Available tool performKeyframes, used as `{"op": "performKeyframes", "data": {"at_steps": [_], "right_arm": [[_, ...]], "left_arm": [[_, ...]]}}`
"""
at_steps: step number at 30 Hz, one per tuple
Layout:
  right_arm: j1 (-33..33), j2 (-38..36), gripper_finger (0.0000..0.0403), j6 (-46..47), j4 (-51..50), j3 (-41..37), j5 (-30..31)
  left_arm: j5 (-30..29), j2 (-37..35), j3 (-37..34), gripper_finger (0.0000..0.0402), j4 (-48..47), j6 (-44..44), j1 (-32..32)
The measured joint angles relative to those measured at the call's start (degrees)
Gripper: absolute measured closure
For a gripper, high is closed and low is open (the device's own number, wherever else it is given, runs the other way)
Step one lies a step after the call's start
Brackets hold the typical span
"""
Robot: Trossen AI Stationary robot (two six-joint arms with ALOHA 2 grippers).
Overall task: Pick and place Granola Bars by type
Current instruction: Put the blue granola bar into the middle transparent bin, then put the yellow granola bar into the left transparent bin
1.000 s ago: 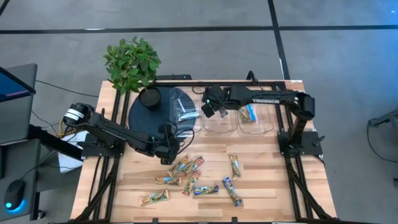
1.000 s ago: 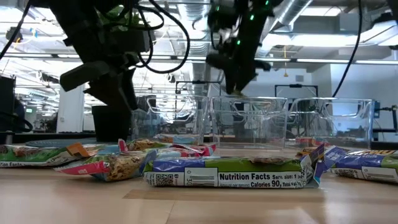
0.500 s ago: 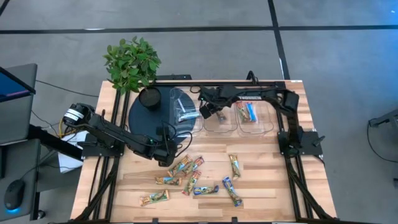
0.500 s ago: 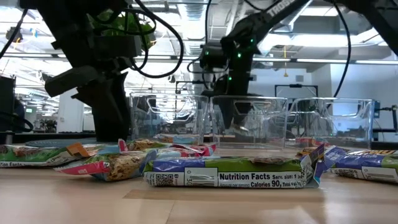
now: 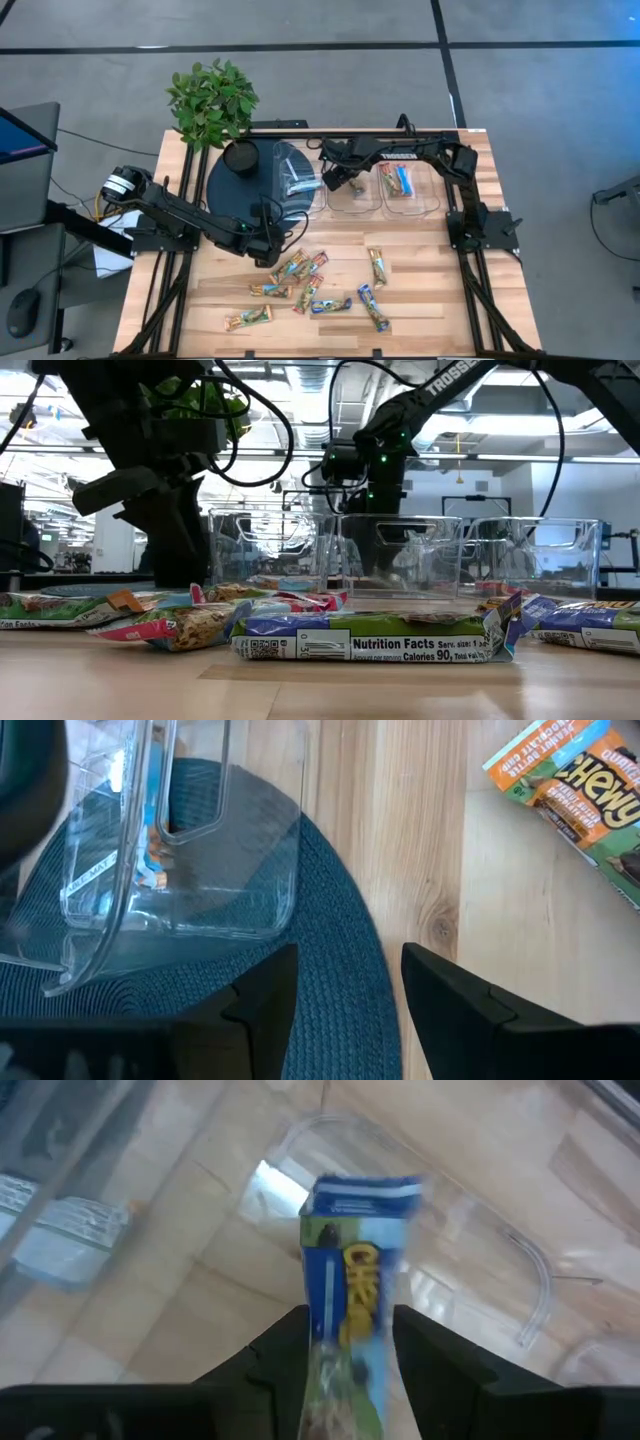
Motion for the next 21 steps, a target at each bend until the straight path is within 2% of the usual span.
{"op": "performKeyframes", "data": {"at_steps": [8,12,16,21], "right_arm": [[1.18,-0.02,0.0215,-4.13,-0.21,0.0,-0.04],[2.11,-1.11,0.0202,-4.48,-4.69,1.82,0.63],[4.39,-5.43,0.02,-4.46,-8.67,3.85,4.46],[9.13,-14.25,0.0207,-4.59,-9.7,4.22,8.4]], "left_arm": [[-0.2,0.0,0.0,0.0226,-0.02,0.05,0.02],[-0.95,0.0,0.0,0.0226,0.0,0.4,0.02],[-1.63,0.0,0.0,0.0226,0.0,0.51,0.04],[-1.62,0.0,0.0,0.0226,0.14,0.56,0.02]]}}
